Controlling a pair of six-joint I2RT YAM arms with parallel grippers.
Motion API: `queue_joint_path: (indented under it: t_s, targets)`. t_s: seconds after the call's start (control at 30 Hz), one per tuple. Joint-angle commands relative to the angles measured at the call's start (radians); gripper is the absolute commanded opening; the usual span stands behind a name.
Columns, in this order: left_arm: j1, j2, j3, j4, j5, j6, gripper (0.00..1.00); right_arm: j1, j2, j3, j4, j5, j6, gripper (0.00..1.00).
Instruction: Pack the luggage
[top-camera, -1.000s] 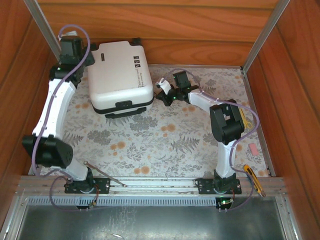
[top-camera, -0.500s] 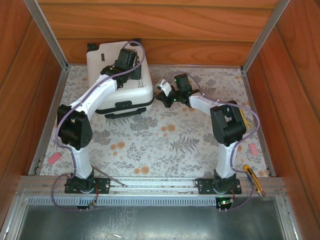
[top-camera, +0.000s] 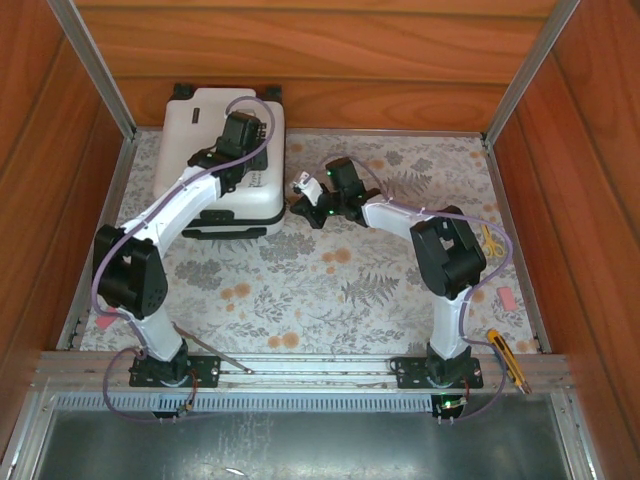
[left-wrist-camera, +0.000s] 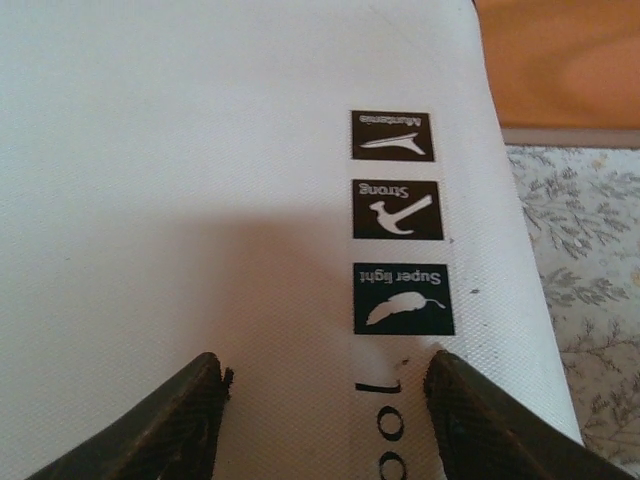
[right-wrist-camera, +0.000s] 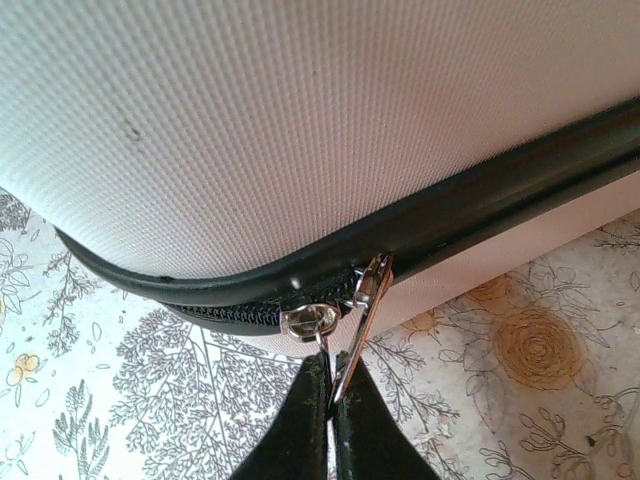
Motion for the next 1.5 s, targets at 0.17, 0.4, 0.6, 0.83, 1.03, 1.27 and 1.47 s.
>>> queue_joint_path:
  t_s: [0.17,0.4,0.6,0.83,1.03,1.27,1.47]
  targets:
    - [0.044,0.018,-0.27,-0.186,0.05,-0.237,0.51,0.026,0.069,0.164,-0.006,0.091,0.056,0.0]
    - [0.037,0.035,-0.361,-0.189,0.08,-0.285,0.48,0.026,0.116,0.236,-0.025,0.16,0.18,0.01]
    - [0.024,0.023,-0.386,-0.188,0.072,-0.278,0.48,0.011,0.076,0.225,-0.098,0.303,0.226,0.59]
    - [-0.015,-0.16,-0.378,-0.165,-0.122,-0.172,0.67,-0.063,-0.134,-0.009,-0.07,0.454,0.26,0.74]
    - [-0.008,-0.617,-0.712,0.273,-0.409,-0.009,0.77,-0.188,-0.38,-0.3,0.032,0.636,0.292,0.77]
    - [0.173,-1.07,-1.263,0.64,-0.579,-0.053,0.81,-0.353,-0.546,-0.625,0.32,0.856,0.304,0.99]
    - [0.216,-1.169,-1.372,0.746,-0.554,0.163,0.81,-0.444,-0.541,-0.754,0.466,0.732,0.316,0.99]
